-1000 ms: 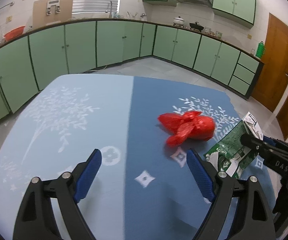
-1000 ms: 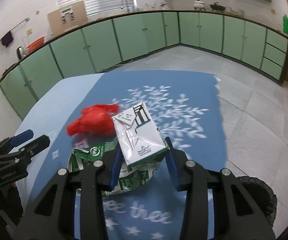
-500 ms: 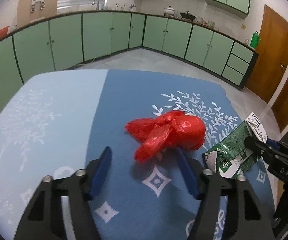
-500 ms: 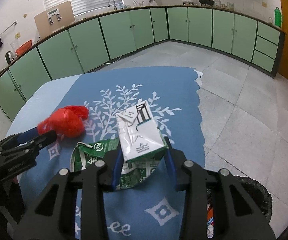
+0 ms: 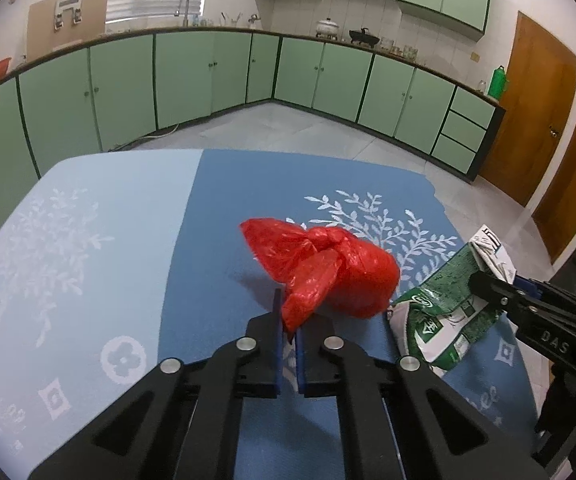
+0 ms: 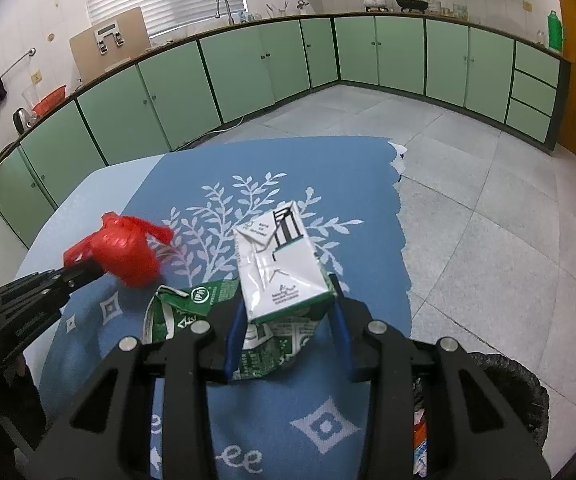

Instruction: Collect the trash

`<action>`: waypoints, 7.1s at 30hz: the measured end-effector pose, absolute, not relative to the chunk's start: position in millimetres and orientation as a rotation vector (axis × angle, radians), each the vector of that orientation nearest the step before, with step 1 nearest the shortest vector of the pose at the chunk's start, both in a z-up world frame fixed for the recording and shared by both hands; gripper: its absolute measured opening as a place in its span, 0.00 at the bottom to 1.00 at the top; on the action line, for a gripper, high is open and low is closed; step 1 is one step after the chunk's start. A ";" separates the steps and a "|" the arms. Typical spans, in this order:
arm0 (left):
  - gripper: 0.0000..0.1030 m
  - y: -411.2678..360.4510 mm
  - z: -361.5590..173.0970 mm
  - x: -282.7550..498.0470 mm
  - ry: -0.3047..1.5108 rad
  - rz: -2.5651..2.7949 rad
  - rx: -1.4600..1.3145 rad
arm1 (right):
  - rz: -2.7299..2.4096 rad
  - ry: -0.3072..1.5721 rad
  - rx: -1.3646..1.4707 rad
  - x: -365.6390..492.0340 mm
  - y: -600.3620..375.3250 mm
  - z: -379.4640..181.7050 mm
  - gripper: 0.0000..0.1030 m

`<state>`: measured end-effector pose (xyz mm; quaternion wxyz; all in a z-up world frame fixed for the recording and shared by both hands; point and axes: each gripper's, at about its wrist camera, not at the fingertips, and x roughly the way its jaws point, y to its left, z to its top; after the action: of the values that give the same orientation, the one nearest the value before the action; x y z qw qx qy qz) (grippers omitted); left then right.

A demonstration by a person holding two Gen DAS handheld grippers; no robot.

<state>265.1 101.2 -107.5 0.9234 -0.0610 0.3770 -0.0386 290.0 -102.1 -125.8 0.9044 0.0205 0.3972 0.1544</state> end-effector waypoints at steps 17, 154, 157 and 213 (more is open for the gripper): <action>0.04 85.8 -74.5 228.3 0.729 -0.104 -0.114 | 0.317 0.768 0.041 256.6 -116.1 -87.7 0.34; 0.94 -85.3 7.5 82.4 0.611 -0.383 0.041 | -0.051 0.649 0.093 29.4 -267.4 -5.9 0.95; 0.94 -83.1 13.0 74.3 0.599 -0.382 0.040 | -0.032 0.644 0.094 24.0 -260.6 -2.4 0.95; 0.94 -67.9 31.9 45.3 0.540 -0.353 0.033 | 0.011 0.607 0.073 7.4 -241.8 10.4 0.95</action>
<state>45.3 -67.9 31.9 0.9484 0.0160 0.2652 -0.1733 7.4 -241.8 10.4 0.9537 0.0360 0.2986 0.0052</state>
